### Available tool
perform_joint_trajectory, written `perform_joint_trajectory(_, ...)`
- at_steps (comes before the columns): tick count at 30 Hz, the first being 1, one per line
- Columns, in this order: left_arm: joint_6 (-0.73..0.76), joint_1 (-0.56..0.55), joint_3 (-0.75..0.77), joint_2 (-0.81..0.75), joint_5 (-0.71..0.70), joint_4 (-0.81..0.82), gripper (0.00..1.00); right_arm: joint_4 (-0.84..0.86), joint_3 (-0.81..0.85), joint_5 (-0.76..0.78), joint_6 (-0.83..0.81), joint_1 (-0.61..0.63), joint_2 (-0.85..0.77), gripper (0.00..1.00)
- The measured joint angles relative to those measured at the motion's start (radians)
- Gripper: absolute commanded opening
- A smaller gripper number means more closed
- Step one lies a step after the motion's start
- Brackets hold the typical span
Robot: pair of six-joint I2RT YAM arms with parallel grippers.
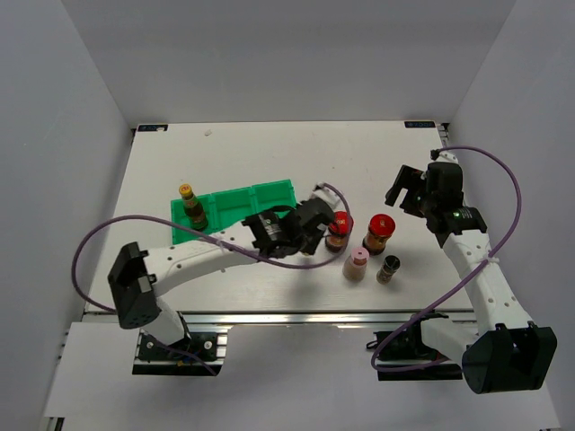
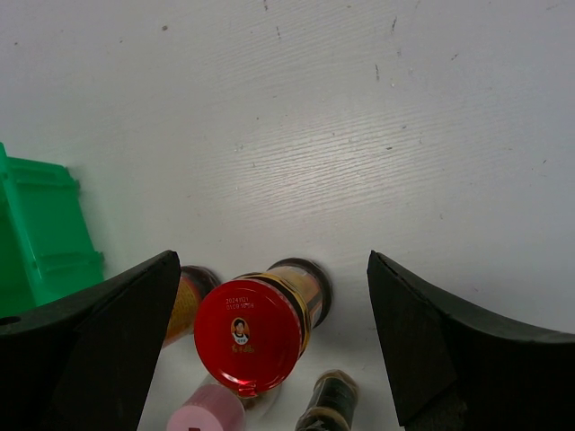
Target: Organize the condiment bottles
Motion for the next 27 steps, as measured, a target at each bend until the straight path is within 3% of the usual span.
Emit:
perform_joint_trajectory(12, -0.291, 0.332, 0.026, -0.302, -0.238, -0.328, 0.0, 0.001, 0.0, 0.003, -0.005, 0.0, 0.0, 0.89)
perform_joint_trajectory(19, -0.447, 0.393, 0.046, -0.362, -0.3, -0.558, 0.0, 0.001, 0.0, 0.003, -0.008, 0.0, 0.028, 0.89)
perform_joint_trajectory(27, -0.509, 0.492, -0.126, -0.539, -0.327, -0.565, 0.0, 0.006, 0.0, -0.011, -0.008, 0.0, 0.049, 0.89)
